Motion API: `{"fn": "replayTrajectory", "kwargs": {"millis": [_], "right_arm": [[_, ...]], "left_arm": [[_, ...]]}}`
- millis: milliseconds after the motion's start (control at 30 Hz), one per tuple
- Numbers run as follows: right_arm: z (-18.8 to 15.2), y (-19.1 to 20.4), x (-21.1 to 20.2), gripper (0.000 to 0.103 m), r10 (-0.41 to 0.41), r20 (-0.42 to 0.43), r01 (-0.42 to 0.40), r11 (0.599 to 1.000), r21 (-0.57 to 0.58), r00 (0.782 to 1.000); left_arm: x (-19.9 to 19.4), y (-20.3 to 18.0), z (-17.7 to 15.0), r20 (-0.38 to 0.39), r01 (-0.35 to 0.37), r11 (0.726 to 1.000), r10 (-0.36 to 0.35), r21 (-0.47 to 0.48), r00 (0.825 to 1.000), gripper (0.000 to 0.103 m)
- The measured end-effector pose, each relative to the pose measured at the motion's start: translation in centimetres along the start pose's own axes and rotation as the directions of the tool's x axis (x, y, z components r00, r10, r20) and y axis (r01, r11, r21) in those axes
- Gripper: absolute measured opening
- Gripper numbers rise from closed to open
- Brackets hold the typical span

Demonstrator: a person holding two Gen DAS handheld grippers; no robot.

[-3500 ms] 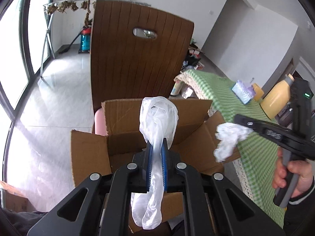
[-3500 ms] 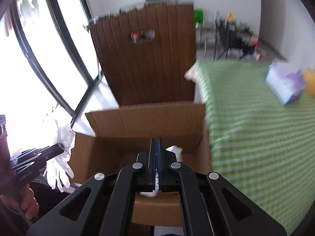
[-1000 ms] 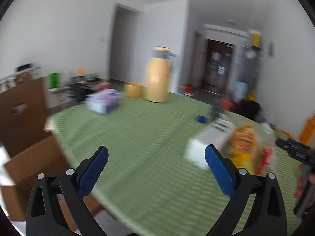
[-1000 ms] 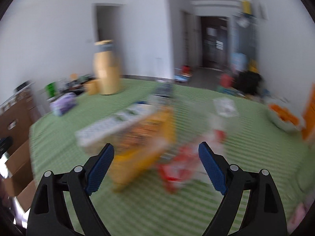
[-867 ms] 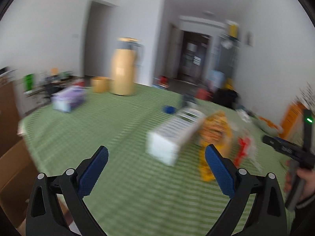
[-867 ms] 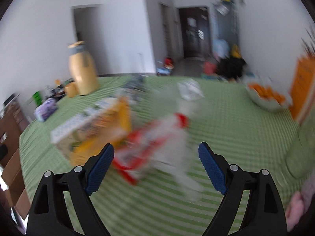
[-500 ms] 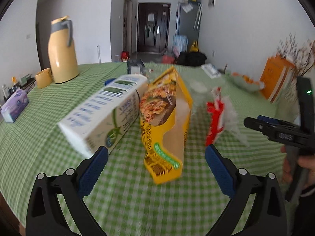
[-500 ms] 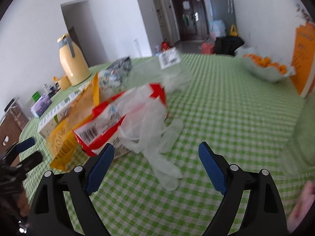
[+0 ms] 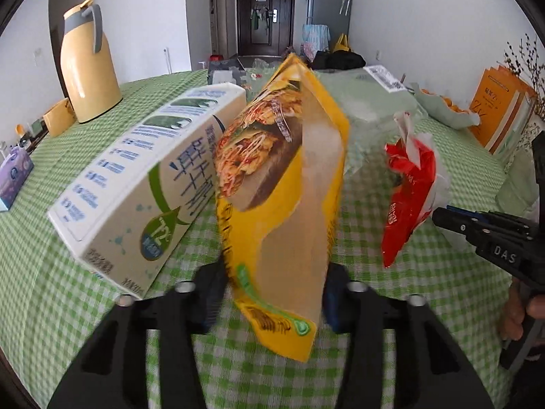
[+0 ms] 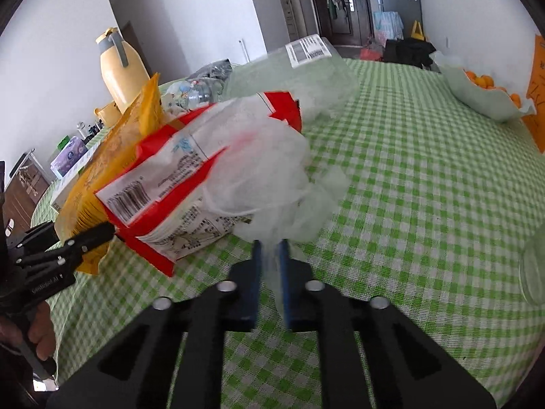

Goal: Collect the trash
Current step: 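Grasp the yellow snack bag with the left tool while the right tool grasps a clear plastic bag, then carry both bags to the box and open both tools over it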

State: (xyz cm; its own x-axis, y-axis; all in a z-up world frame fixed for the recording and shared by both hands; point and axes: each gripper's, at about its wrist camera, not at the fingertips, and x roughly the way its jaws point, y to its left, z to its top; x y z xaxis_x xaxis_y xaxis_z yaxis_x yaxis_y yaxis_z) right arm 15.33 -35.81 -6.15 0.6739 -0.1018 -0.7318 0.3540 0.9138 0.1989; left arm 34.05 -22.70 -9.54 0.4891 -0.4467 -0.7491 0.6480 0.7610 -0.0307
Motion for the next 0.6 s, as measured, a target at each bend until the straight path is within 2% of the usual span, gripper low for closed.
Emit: {"fn": "replayTrajectory", "kwargs": {"millis": [67,167,367,467,600], "right_arm": [[0.3,0.5,-0.7,0.004,-0.012,0.031,0.012,1.000,-0.007,0.999],[1.2,0.9,-3.0,0.003,-0.018,0.096,0.018,1.000,-0.006,0.995],[4.0,2.9,-7.9,0.003,-0.023,0.222,0.034,0.998,-0.047,0.975],[5.4,4.6,-8.8,0.002,-0.018,0.251,0.041,0.995,-0.086,0.968],[6.8,8.2,-8.7,0.002,0.010,0.257,0.032,0.987,-0.159,0.966]], "left_arm": [[-1.4,0.1,0.1,0.016,0.010,1.000,-0.010,-0.008,1.000,0.028],[-4.7,0.4,0.6,0.104,0.023,1.000,-0.022,-0.014,0.994,0.024],[-10.3,3.0,2.2,0.248,0.015,0.996,0.007,-0.086,0.969,0.022],[-12.2,4.6,2.1,0.291,-0.010,0.993,0.043,-0.115,0.956,0.022],[-14.2,7.8,0.9,0.306,-0.035,0.983,0.090,-0.179,0.948,0.022]]}}
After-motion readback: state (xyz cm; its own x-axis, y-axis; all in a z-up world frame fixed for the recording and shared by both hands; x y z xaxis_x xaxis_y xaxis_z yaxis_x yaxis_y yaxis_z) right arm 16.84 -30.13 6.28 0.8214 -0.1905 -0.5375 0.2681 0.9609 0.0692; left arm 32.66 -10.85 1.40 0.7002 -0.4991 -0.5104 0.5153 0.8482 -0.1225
